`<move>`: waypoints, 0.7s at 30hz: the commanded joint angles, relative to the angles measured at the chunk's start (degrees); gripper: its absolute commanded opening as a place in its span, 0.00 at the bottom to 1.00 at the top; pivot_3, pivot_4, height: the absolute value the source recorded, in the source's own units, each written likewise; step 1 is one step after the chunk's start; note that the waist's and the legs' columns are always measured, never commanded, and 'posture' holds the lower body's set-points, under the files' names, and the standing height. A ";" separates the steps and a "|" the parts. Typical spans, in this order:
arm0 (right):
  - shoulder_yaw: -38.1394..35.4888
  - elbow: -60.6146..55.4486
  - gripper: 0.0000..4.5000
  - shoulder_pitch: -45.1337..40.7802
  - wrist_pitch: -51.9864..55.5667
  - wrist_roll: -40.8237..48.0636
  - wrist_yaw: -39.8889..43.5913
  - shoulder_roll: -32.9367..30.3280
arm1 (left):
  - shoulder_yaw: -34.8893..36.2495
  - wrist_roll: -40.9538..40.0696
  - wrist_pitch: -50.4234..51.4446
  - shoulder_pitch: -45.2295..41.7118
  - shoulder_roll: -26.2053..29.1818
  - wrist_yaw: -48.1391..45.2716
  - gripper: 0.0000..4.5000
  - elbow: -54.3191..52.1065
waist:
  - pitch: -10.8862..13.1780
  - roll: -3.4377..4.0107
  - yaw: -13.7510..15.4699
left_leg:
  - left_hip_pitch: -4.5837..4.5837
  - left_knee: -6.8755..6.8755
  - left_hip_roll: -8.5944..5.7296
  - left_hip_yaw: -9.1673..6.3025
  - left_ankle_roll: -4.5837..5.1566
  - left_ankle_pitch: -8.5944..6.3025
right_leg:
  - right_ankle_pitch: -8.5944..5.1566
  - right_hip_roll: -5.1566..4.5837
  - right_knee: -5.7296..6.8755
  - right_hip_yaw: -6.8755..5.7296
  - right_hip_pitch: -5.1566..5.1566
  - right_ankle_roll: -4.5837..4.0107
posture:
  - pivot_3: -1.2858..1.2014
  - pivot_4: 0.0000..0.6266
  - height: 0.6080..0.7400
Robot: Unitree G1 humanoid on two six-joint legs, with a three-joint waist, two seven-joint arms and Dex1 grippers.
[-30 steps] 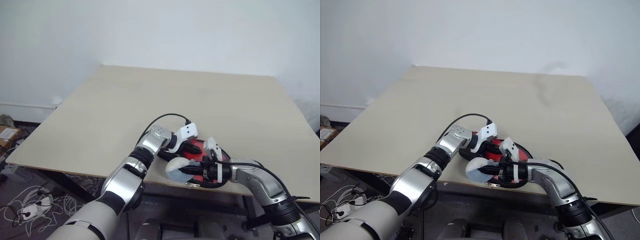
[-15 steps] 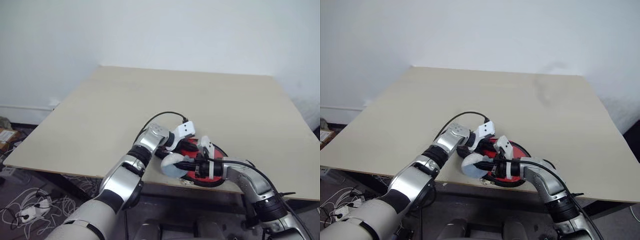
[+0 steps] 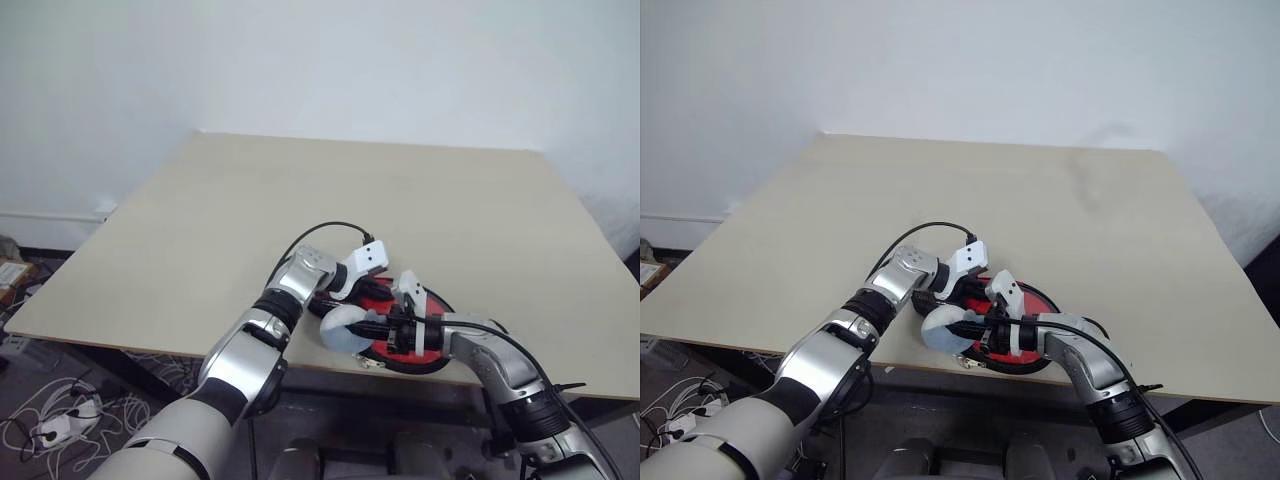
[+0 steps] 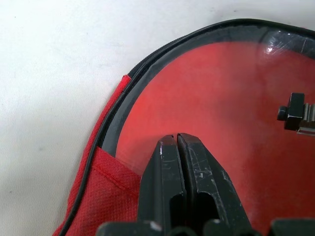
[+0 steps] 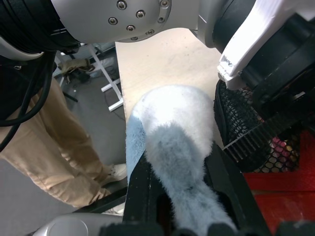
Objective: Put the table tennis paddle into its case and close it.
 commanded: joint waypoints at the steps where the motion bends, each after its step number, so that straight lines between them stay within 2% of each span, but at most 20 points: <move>1: -1.92 0.27 0.36 -1.67 -0.32 -0.08 -1.43 -0.11 | -1.18 1.32 0.46 0.43 -1.13 -0.61 0.00 0.94 | 0.00 0.00 -0.04 | 0.00 0.00 0.00 0.00 0.00 0.00 | 0.00 0.00 0.00 0.00 0.00 0.00 | 0.52 0.00 1.00; 9: -1.87 0.70 0.78 -1.79 -0.64 -0.23 -1.53 -0.26 | -0.60 1.29 0.13 0.35 -1.08 -0.02 0.00 1.04 | 0.00 0.00 -0.04 | -0.01 0.00 0.00 0.00 0.00 0.00 | 0.00 0.00 0.00 0.00 -0.02 0.00 | 0.52 0.00 1.00; 13: -1.33 1.51 0.98 -2.01 -1.49 -1.24 -2.61 -0.40 | 3.11 -0.68 -0.45 -1.25 -0.46 1.99 0.00 0.91 | 0.01 0.01 -0.04 | -0.02 -0.01 0.00 0.00 0.00 0.00 | 0.00 0.00 0.01 0.00 -0.05 0.01 | 0.52 0.00 1.00; 21: 0.00 3.63 1.00 -1.92 -4.83 -3.59 -3.51 -0.82 | 12.20 -7.16 -1.00 -2.69 4.48 2.93 0.00 -5.40 | 0.03 0.04 -0.02 | -0.23 -0.08 -0.02 0.00 0.01 0.01 | 0.04 0.00 0.02 0.02 -0.33 0.05 | 0.52 0.00 1.00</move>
